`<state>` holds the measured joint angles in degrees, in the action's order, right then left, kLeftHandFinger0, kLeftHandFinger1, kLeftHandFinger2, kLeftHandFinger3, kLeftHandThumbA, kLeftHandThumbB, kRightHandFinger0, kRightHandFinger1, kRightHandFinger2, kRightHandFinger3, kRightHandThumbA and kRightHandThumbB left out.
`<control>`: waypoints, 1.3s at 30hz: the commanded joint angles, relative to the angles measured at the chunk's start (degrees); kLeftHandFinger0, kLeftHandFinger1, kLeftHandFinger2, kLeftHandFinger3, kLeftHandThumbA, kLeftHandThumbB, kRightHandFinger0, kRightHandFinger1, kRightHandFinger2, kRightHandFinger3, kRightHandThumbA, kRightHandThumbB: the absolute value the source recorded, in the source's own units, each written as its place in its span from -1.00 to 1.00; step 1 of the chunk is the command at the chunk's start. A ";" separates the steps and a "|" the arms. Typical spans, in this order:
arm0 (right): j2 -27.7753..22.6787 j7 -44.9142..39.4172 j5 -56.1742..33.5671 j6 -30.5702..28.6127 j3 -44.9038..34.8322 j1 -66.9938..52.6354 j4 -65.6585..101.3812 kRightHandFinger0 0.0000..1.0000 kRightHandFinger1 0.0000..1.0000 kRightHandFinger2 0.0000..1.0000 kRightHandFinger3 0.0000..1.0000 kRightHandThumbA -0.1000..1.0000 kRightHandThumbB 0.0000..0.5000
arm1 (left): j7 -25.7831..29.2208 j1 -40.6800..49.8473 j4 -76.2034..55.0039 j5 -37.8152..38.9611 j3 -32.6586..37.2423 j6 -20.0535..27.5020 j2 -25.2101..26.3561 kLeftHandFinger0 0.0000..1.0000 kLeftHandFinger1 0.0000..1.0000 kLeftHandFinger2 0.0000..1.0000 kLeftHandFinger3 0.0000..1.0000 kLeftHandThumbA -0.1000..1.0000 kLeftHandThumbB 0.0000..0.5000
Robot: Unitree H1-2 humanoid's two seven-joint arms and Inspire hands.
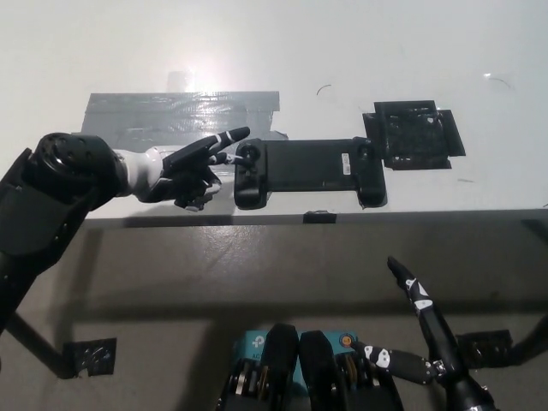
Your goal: A controller is being placed at the center of the desk near the left hand and the robot uses its left hand's index finger to press a button at the left area of the controller
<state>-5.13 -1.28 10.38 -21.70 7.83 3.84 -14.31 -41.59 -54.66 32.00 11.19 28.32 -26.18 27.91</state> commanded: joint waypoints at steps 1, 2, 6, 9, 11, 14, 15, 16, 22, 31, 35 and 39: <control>-0.31 -0.51 -0.03 -1.21 0.09 1.34 1.93 1.00 1.00 1.00 1.00 1.00 -0.07 | -0.53 -1.84 -0.30 -1.21 -1.58 -0.75 0.48 -1.00 -1.00 -0.95 1.00 1.00 0.95; -0.29 -0.56 -0.14 -1.17 0.09 1.28 1.94 1.00 1.00 1.00 1.00 1.00 -0.08 | -0.55 -1.59 -0.61 -1.26 -1.72 -0.75 0.54 -1.00 -1.00 -0.94 1.00 1.00 0.91; -0.29 -0.56 -0.15 -1.05 0.06 1.43 1.99 1.00 1.00 1.00 1.00 1.00 -0.12 | -0.68 -1.69 0.16 -1.10 -2.31 -0.75 0.49 -1.00 -1.00 -0.92 1.00 1.00 0.92; -0.34 -0.58 -0.14 -1.06 0.05 1.46 2.06 1.00 1.00 1.00 1.00 1.00 -0.10 | -0.71 -1.68 -0.34 -1.79 -2.26 -0.75 0.67 -1.00 -1.00 -0.90 1.00 1.00 0.88; -0.38 -0.45 0.11 -1.40 0.07 1.67 1.90 1.00 1.00 1.00 1.00 1.00 -0.09 | -0.64 -1.62 -0.60 -1.90 -2.40 -0.75 0.73 -1.00 -1.00 -0.90 1.00 1.00 0.86; -0.41 -0.57 -0.01 -1.40 0.13 1.61 1.86 1.00 1.00 1.00 1.00 1.00 -0.10 | -0.83 -1.36 -0.64 -2.08 -2.52 -0.75 0.54 -1.00 -1.00 -0.98 1.00 1.00 0.90; -0.39 -0.67 -0.20 -1.30 0.12 1.59 1.90 1.00 1.00 1.00 1.00 1.00 -0.09 | -0.96 -1.30 -0.53 -2.20 -2.58 -0.75 0.41 -1.00 -1.00 -1.00 1.00 1.00 0.91; -0.37 -0.75 -0.41 -1.24 0.10 1.58 1.91 1.00 1.00 1.00 1.00 1.00 -0.09 | -1.04 -1.21 -0.45 -2.37 -2.69 -0.75 0.26 -1.00 -1.00 -1.00 1.00 1.00 0.92; -0.29 -0.51 -0.18 -1.13 0.01 1.61 2.11 1.00 1.00 1.00 1.00 1.00 -0.11 | -1.47 -1.06 0.42 -3.42 -2.35 -0.75 -0.73 -1.00 -1.00 -1.00 1.00 1.00 0.94; -0.47 -0.53 -0.15 -1.48 -0.01 2.01 1.84 1.00 1.00 1.00 1.00 1.00 -0.12 | -1.13 0.11 -0.04 -4.67 -2.18 -0.75 -1.35 -1.00 -1.00 -0.96 1.00 1.00 0.92; -0.39 -0.48 -0.05 -0.91 -0.01 2.06 2.11 1.00 1.00 1.00 1.00 1.00 -0.11 | -1.15 0.71 -0.75 -5.08 -2.18 -0.75 -1.49 -1.00 -1.00 -0.94 1.00 1.00 0.85; -0.29 -0.47 -0.31 -1.40 0.00 2.24 1.67 1.00 1.00 1.00 1.00 1.00 -0.11 | -1.12 1.56 -0.48 -4.44 -2.81 -0.75 -1.79 -1.00 -1.00 -0.83 1.00 1.00 0.81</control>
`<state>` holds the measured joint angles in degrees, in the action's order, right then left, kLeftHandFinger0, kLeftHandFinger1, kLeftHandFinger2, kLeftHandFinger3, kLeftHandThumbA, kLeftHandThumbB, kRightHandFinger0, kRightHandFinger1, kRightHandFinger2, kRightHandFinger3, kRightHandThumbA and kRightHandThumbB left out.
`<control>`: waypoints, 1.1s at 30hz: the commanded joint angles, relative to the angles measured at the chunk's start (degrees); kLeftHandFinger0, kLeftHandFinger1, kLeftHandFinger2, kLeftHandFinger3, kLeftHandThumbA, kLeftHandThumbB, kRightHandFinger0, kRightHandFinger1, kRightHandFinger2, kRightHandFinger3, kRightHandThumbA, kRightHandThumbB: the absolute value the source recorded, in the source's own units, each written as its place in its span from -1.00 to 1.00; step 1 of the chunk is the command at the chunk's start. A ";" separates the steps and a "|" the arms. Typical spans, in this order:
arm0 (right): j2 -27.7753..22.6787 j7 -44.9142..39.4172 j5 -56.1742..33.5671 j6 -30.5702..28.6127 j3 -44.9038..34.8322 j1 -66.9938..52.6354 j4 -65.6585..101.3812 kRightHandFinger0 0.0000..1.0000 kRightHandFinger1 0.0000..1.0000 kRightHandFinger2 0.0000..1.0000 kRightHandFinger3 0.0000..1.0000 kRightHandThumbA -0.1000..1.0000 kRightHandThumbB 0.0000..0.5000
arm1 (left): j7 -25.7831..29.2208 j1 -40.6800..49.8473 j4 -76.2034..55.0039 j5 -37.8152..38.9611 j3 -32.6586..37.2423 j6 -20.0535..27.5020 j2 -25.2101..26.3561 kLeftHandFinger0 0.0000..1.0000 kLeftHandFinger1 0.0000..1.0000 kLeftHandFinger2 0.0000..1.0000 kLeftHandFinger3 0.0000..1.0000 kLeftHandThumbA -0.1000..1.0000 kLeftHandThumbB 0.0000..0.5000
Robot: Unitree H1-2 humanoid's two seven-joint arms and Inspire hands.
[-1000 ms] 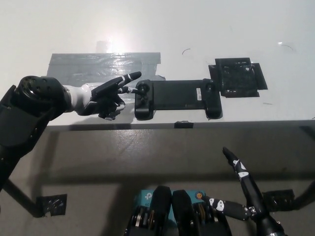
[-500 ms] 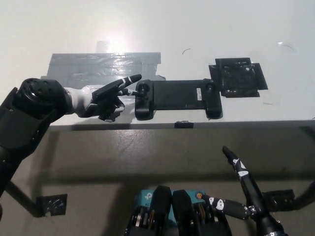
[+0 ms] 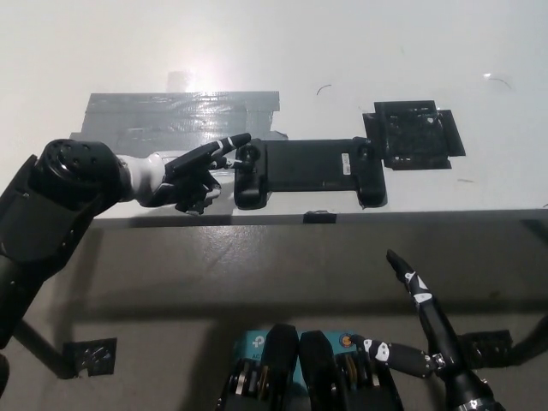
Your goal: A controller is being placed at the center of the desk near the left hand and the robot uses its left hand's index finger to press a button at the left area of the controller
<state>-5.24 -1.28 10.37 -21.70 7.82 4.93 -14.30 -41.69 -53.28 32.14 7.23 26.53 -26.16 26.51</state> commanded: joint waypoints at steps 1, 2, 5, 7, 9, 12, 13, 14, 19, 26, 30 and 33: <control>-0.27 -0.48 -0.33 -1.55 -0.01 1.06 1.70 1.00 1.00 1.00 1.00 1.00 -0.13 | -1.03 0.51 -0.67 -0.57 -1.19 -0.77 -0.54 -1.00 -1.00 -0.77 1.00 1.00 0.80; -0.31 -0.47 -0.41 -1.57 -0.07 1.04 1.71 1.00 1.00 1.00 1.00 1.00 -0.13 | -0.86 0.63 -0.45 -0.67 -1.18 -0.77 -0.70 -1.00 -1.00 -0.72 1.00 1.00 0.83; -0.35 -0.53 -0.54 -1.69 -0.09 1.16 1.66 1.00 1.00 1.00 1.00 1.00 -0.14 | -0.74 1.01 0.40 -0.47 -1.75 -0.77 -1.03 -1.00 -1.00 -0.69 1.00 1.00 0.90; -0.34 -0.56 -0.49 -1.21 -0.08 1.12 2.16 1.00 1.00 1.00 1.00 1.00 -0.13 | -0.73 1.02 0.88 -0.23 -2.13 -0.77 -1.09 -1.00 -1.00 -0.61 1.00 1.00 0.94; -0.33 -0.51 -0.56 -1.02 -0.14 1.11 2.29 1.00 1.00 1.00 1.00 1.00 -0.13 | -0.70 1.24 0.30 -0.61 -2.40 -0.77 -0.87 -1.00 -0.98 -0.46 1.00 1.00 0.91; -0.31 -0.42 -0.56 -1.16 -0.17 1.10 2.03 1.00 1.00 1.00 1.00 1.00 -0.12 | -0.63 1.37 0.10 -1.06 -2.30 -0.77 -0.75 -1.00 -0.97 -0.41 1.00 1.00 0.88; -0.32 -0.45 -0.58 -1.12 -0.16 1.09 2.05 1.00 1.00 1.00 1.00 1.00 -0.12 | -0.61 1.44 -0.01 -1.06 -2.32 -0.77 -0.72 -1.00 -0.97 -0.41 1.00 1.00 0.88; -0.30 -0.38 -0.46 -1.15 -0.15 1.11 2.10 1.00 1.00 1.00 1.00 1.00 -0.13 | -0.60 1.74 -0.47 -1.48 -2.30 -0.77 -0.57 -1.00 -0.96 -0.42 1.00 1.00 0.83; -0.16 -0.40 -0.36 -1.00 -0.03 1.33 2.03 1.00 1.00 1.00 1.00 1.00 -0.13 | -0.66 2.88 -1.12 -1.34 -2.68 -0.77 -0.36 -1.00 -0.92 -0.37 1.00 1.00 0.75; -0.07 -0.37 -0.41 -1.37 0.02 1.71 1.60 1.00 1.00 1.00 1.00 1.00 -0.14 | -0.62 4.90 -0.32 -1.37 -3.31 -0.77 -1.10 -0.95 -0.87 -0.36 1.00 1.00 0.78; -0.09 -0.47 -0.56 -1.43 0.03 1.92 1.44 1.00 1.00 1.00 1.00 1.00 -0.15 | -0.87 6.27 0.07 -1.64 -3.45 -0.77 -1.66 -1.00 -0.90 -0.39 1.00 1.00 0.74; -0.17 -0.59 -0.59 -1.10 0.05 1.76 1.67 1.00 1.00 1.00 1.00 1.00 -0.14 | -0.68 7.83 1.18 -2.13 -3.56 -0.77 -2.50 -1.00 -1.00 -0.52 1.00 1.00 0.75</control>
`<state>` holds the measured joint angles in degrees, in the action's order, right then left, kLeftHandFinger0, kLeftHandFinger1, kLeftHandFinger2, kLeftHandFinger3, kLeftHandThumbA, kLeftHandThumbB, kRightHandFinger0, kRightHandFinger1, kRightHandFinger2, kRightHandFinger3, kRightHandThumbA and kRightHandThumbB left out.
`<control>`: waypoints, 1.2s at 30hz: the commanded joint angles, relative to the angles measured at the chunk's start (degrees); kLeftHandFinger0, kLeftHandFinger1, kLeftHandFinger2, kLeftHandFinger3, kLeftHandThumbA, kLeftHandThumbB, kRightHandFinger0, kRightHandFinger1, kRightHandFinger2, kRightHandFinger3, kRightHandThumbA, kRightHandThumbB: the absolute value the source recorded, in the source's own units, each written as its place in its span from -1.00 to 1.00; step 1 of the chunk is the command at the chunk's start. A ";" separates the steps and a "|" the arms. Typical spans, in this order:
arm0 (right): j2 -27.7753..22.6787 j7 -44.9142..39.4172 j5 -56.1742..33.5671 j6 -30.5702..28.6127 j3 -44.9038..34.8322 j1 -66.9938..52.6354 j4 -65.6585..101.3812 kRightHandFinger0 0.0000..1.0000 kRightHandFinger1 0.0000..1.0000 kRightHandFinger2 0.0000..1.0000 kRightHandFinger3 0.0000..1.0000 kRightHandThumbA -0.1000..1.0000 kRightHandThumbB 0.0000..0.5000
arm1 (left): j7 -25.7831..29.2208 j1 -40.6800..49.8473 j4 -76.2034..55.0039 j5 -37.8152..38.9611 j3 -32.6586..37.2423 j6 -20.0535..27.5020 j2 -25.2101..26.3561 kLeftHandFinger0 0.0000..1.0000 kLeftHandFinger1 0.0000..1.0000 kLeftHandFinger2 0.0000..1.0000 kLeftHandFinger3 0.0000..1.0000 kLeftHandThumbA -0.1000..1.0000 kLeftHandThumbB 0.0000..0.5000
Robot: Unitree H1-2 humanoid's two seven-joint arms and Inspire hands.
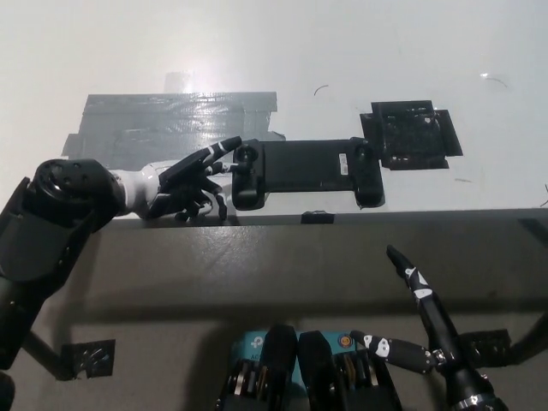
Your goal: A controller is being placed at the center of the desk near the left hand and the robot uses its left hand's index finger to press a button at the left area of the controller
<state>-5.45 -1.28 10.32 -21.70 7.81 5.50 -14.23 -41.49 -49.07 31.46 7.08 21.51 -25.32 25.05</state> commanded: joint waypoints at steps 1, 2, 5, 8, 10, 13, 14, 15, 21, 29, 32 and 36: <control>0.04 -0.57 -0.49 -1.10 0.07 1.15 1.63 1.00 1.00 1.00 1.00 1.00 -0.14 | -0.92 3.80 2.04 -1.96 1.35 -1.61 -1.18 -1.00 -1.00 -0.53 1.00 1.00 0.76; 0.04 -0.47 -0.44 -1.16 0.02 1.17 1.58 1.00 1.00 1.00 1.00 1.00 -0.15 | -0.69 4.37 2.38 -2.28 1.37 -1.61 -1.52 -1.00 -1.00 -0.51 1.00 1.00 0.79; 0.07 -0.40 -0.40 -1.19 -0.01 1.17 1.56 1.00 1.00 1.00 1.00 1.00 -0.14 | -0.62 5.10 2.93 -2.53 1.26 -1.37 -1.89 -1.00 -1.00 -0.48 1.00 1.00 0.84; 0.02 -0.33 -0.48 -1.41 -0.10 1.03 1.48 1.00 1.00 1.00 1.00 1.00 -0.17 | -0.64 5.40 4.39 -2.96 1.45 0.28 -2.35 -1.00 -1.00 -0.51 1.00 1.00 0.84; 0.02 -0.30 -0.41 -1.32 -0.10 0.89 1.54 1.00 1.00 1.00 1.00 1.00 -0.17 | -0.63 5.45 4.38 -2.95 1.53 0.21 -2.46 -1.00 -1.00 -0.54 1.00 1.00 0.83; 0.04 -0.35 -0.49 -1.27 -0.07 0.72 1.58 1.00 1.00 1.00 1.00 1.00 -0.16 | -0.77 5.29 3.36 -2.64 1.37 -1.03 -2.19 -1.00 -1.00 -0.50 1.00 1.00 0.88; 0.07 -0.35 -0.56 -1.38 -0.06 0.52 1.48 1.00 1.00 1.00 1.00 1.00 -0.15 | -0.87 5.09 3.13 -2.31 1.12 -1.49 -2.14 -1.00 -1.00 -0.49 1.00 1.00 0.87; 0.08 -0.25 -0.50 -1.69 -0.07 0.56 1.20 1.00 1.00 1.00 1.00 1.00 -0.16 | -0.90 4.72 2.58 -2.26 0.94 -1.28 -1.85 -1.00 -0.99 -0.47 1.00 1.00 0.89; -0.02 -0.19 -0.14 -1.20 -0.05 0.25 1.45 1.00 1.00 1.00 1.00 1.00 -0.13 | -2.33 1.54 -1.39 0.72 -1.67 -1.61 -0.12 -1.00 -1.00 -0.57 1.00 1.00 0.97; -0.19 -0.41 -0.35 -1.53 0.02 0.15 1.21 1.00 1.00 1.00 1.00 1.00 -0.17 | -3.10 -3.25 -12.45 11.59 -5.38 -1.61 4.87 -1.00 -1.00 -0.75 1.00 1.00 0.87; -0.22 -0.48 -0.37 -1.35 0.06 0.05 1.27 1.00 1.00 1.00 1.00 1.00 -0.16 | -0.20 -4.08 -17.74 18.06 -5.83 -1.61 7.69 -1.00 -1.00 -0.72 1.00 1.00 0.75; -0.24 -0.52 -0.43 -1.34 0.10 -0.20 1.33 1.00 1.00 1.00 1.00 1.00 -0.15 | 2.81 -3.20 -24.34 25.29 -6.22 -1.61 10.71 -1.00 -1.00 -0.70 1.00 1.00 0.69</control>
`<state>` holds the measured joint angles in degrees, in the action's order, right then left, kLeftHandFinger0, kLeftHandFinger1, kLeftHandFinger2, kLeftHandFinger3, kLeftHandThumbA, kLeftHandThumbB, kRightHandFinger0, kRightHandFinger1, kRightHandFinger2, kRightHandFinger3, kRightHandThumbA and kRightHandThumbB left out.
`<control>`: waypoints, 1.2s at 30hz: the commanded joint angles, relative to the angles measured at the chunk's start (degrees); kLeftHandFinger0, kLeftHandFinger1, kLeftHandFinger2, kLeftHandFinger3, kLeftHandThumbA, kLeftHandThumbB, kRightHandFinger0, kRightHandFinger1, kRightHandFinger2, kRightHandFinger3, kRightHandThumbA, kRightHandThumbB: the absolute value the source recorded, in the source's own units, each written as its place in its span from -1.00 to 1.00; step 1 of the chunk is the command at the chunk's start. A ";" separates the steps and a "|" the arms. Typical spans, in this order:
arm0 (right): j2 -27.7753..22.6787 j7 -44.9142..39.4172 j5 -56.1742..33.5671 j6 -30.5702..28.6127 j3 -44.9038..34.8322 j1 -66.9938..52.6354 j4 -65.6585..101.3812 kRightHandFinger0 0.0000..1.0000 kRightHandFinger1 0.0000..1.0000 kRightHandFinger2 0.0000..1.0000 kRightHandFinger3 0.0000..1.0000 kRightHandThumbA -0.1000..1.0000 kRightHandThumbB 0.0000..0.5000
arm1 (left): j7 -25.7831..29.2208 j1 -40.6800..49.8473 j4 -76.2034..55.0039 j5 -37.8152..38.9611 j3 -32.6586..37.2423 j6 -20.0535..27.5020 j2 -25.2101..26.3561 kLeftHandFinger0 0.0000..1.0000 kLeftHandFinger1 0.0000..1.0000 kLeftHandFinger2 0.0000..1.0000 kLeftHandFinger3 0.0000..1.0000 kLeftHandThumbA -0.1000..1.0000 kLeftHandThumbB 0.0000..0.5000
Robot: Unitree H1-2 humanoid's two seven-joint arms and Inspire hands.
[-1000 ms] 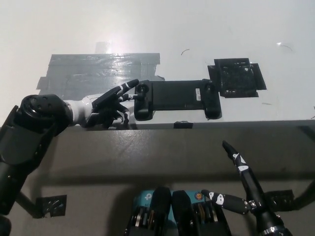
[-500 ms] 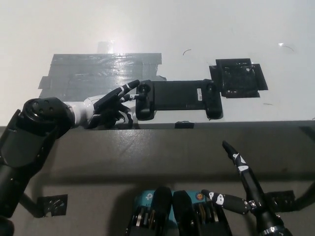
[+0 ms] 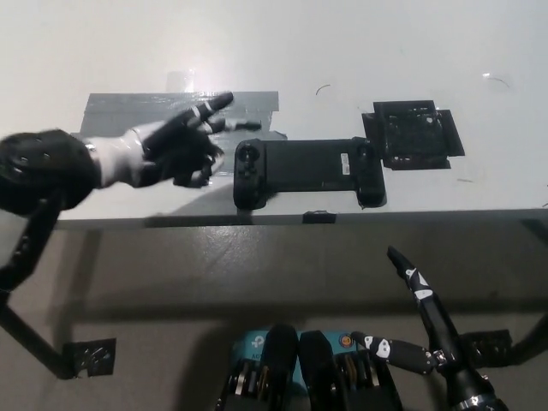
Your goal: A controller is being placed at the center of the desk near the left hand and the robot uses its left hand's index finger to press a button at the left area of the controller
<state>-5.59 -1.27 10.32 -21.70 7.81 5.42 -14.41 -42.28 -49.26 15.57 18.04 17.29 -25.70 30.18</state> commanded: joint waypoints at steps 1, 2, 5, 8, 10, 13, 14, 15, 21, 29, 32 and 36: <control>-0.04 -0.53 -0.46 -1.32 0.13 -0.30 1.65 1.00 1.00 1.00 1.00 1.00 -0.16 | 5.44 -2.40 -10.80 17.43 -1.27 -1.22 7.06 -1.00 -1.00 -0.69 1.00 1.00 0.73; -0.06 -0.55 -0.41 -1.33 0.17 -0.43 1.65 1.00 1.00 1.00 1.00 1.00 -0.17 | 6.05 -1.75 -12.43 18.64 -1.04 -1.22 7.92 -1.00 -1.00 -0.67 1.00 1.00 0.73; -0.02 -0.58 -0.49 -1.67 0.27 -0.76 1.52 1.00 1.00 1.00 1.00 1.00 -0.19 | 9.24 2.58 -18.72 22.02 -1.24 -1.22 9.94 -1.00 -1.00 -0.63 1.00 1.00 0.65; 0.10 -0.49 -0.43 -1.64 0.32 -1.11 1.31 1.00 1.00 1.00 1.00 1.00 -0.17 | 11.46 8.03 -22.91 22.93 -1.62 -1.22 10.19 -1.00 -0.88 -0.46 1.00 1.00 0.65; 0.16 -0.57 -0.38 -1.57 0.45 -1.35 1.33 1.00 1.00 1.00 1.00 1.00 -0.13 | 12.24 11.88 -25.12 21.62 -2.69 -1.22 9.48 -0.89 -0.81 -0.39 1.00 1.00 0.66; 0.26 -0.62 -0.15 -1.61 0.75 -1.67 1.03 1.00 1.00 1.00 1.00 1.00 -0.11 | 13.96 20.04 -29.77 16.53 -5.84 -1.22 6.67 -0.79 -0.67 -0.25 1.00 1.00 0.68; 0.39 -0.56 0.14 -1.54 0.96 -1.89 0.88 1.00 1.00 1.00 1.00 1.00 -0.10 | 14.92 24.63 -31.57 14.53 -7.81 -1.21 4.36 -0.69 -0.59 -0.18 1.00 1.00 0.62; 0.43 -0.56 0.19 -1.58 1.07 -2.03 0.80 1.00 1.00 1.00 1.00 1.00 -0.09 | 15.17 26.94 -32.46 13.21 -8.93 -1.22 2.97 -0.65 -0.57 -0.18 1.00 1.00 0.61; 0.27 -0.53 0.07 -2.15 1.53 -3.49 0.54 1.00 1.00 1.00 1.00 1.00 -0.09 | 19.03 42.11 -32.93 3.75 -11.94 9.99 -5.34 -0.07 -0.31 -0.22 1.00 1.00 0.24; 0.92 -0.65 -0.40 -3.44 2.68 -7.37 0.16 1.00 1.00 1.00 1.00 1.00 -0.08 | 21.14 54.71 -25.02 -4.46 -13.21 24.80 -11.87 1.00 1.00 1.00 1.00 1.00 0.39; 0.93 -0.23 0.04 -4.30 2.96 -9.14 -0.18 1.00 1.00 1.00 1.00 1.00 -0.08 | 20.95 56.76 -20.26 -5.84 -13.21 28.89 -13.18 1.00 1.00 1.00 1.00 1.00 0.44; 0.98 0.16 0.34 -4.54 3.07 -10.47 -0.35 1.00 1.00 1.00 1.00 1.00 -0.08 | 21.26 57.42 -17.94 -8.02 -12.74 30.76 -13.44 1.00 1.00 1.00 1.00 1.00 0.39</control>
<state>-5.41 -1.26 10.35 -21.72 10.05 -3.28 -15.50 -24.71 6.33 -5.52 17.56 5.92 -10.05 17.85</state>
